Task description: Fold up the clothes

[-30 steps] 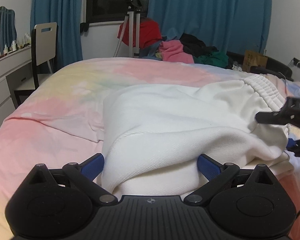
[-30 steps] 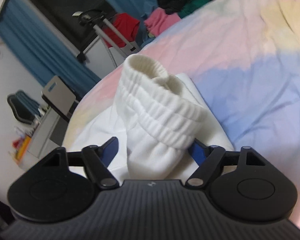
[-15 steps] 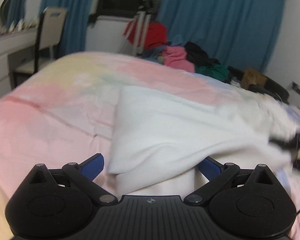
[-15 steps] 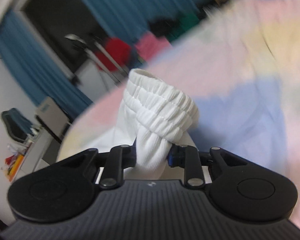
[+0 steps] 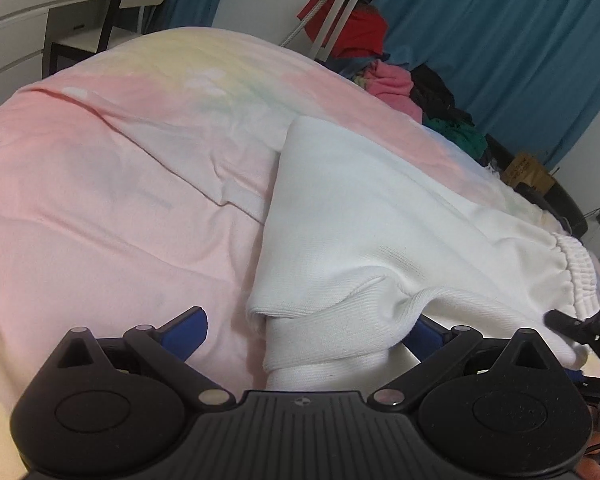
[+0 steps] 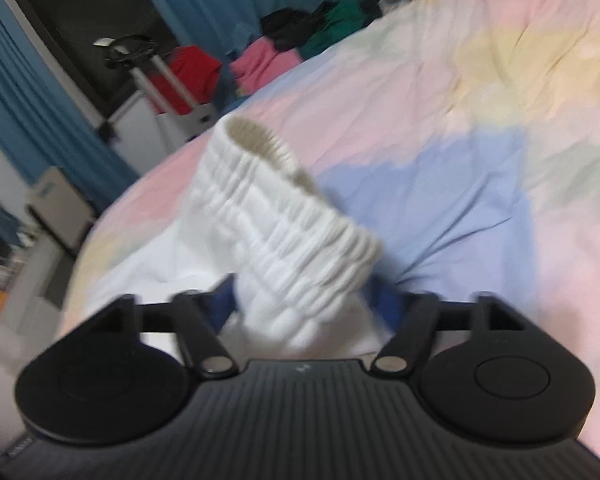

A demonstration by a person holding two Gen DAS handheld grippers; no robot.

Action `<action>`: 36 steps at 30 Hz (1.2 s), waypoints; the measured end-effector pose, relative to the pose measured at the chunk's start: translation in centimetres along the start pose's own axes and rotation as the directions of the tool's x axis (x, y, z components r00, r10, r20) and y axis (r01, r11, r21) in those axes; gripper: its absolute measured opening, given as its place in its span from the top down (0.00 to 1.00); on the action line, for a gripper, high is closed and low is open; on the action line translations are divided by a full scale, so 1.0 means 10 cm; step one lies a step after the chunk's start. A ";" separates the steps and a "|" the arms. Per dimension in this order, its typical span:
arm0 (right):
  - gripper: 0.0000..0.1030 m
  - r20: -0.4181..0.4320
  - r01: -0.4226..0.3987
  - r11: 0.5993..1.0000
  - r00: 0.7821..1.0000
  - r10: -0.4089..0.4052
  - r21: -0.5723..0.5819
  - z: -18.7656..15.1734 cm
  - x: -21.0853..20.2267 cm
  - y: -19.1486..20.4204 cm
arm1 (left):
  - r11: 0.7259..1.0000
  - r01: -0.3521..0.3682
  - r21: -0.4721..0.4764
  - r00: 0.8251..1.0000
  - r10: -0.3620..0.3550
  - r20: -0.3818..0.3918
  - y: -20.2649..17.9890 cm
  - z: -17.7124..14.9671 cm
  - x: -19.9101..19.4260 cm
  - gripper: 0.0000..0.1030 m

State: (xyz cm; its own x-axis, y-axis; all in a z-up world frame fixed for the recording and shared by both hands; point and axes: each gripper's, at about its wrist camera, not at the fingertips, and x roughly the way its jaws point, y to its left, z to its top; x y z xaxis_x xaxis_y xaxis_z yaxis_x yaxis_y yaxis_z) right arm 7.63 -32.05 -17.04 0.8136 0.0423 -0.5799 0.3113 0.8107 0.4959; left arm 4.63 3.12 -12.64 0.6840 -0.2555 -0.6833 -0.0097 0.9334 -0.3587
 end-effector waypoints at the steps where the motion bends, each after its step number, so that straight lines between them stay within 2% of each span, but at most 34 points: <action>1: 0.22 -0.005 -0.002 1.000 1.000 0.002 -0.004 -0.01 0.01 -0.01 | 1.000 -0.005 0.008 1.000 0.005 0.002 0.00 -0.01 -0.01 0.00; 5: 0.23 -0.070 -0.013 1.000 0.997 0.013 -0.011 -0.07 0.16 -0.03 | 0.999 -0.024 0.027 1.000 0.024 0.006 -0.03 -0.02 -0.03 0.00; 7: 0.14 -0.084 0.003 0.999 0.996 -0.006 -0.034 -0.11 0.25 0.00 | 0.998 -0.040 0.044 0.999 0.040 0.009 -0.05 -0.04 -0.04 0.00; 8: 0.14 -0.091 0.008 0.999 0.996 -0.011 -0.041 -0.13 0.29 0.01 | 0.998 -0.046 0.052 0.999 0.046 0.013 -0.07 -0.05 -0.05 0.00; 15: 0.12 -0.147 -0.076 0.995 0.985 0.085 0.063 -0.14 0.50 -0.10 | 0.996 -0.058 0.069 0.998 0.057 0.021 -0.07 -0.03 -0.06 0.00; 17: 0.15 -0.154 -0.075 0.996 0.985 0.082 0.051 -0.12 0.49 -0.06 | 0.997 -0.052 0.062 0.999 0.052 0.012 -0.05 0.01 -0.05 0.00; 19: 0.26 -0.143 -0.074 0.997 0.987 0.077 0.025 -0.11 0.42 0.00 | 0.998 -0.038 0.048 0.999 0.039 -0.009 -0.03 0.04 -0.06 0.01; 22: 0.51 -0.106 -0.078 0.997 0.991 0.078 -0.002 -0.07 0.26 0.08 | 1.000 0.030 0.007 0.997 -0.029 -0.069 0.01 0.12 -0.14 0.03; 24: 0.56 -0.072 -0.094 0.996 0.993 0.093 -0.007 -0.04 0.14 0.11 | 0.989 0.139 -0.043 0.985 -0.142 -0.095 0.07 0.19 -0.24 0.03; 26: 0.58 -0.042 -0.103 0.994 0.994 0.101 -0.033 -0.02 0.04 0.17 | 0.963 0.251 -0.100 0.960 -0.261 -0.103 0.14 0.25 -0.32 0.02; 28: 0.58 -0.016 -0.104 0.992 0.995 0.103 -0.066 -0.01 -0.04 0.24 | 0.941 0.301 -0.154 0.946 -0.315 -0.074 0.22 0.28 -0.35 0.01; 30: 0.58 -0.010 -0.100 0.991 0.995 0.099 -0.085 -0.01 -0.09 0.29 | 0.930 0.314 -0.191 0.942 -0.330 -0.062 0.28 0.29 -0.29 0.01; 36: 0.50 -0.071 -0.034 0.998 0.997 0.030 -0.050 -0.09 0.00 0.22 | 0.936 0.287 -0.202 0.950 -0.306 -0.069 0.29 0.29 -0.01 0.00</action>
State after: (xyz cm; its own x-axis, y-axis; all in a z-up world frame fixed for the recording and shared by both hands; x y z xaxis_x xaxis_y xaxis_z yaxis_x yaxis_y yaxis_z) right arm 7.86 -29.78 -16.49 0.7860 0.1079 -0.6088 0.2585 0.8372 0.4820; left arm 6.65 6.55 -11.74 0.6022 -0.5456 -0.5828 0.0403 0.7499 -0.6604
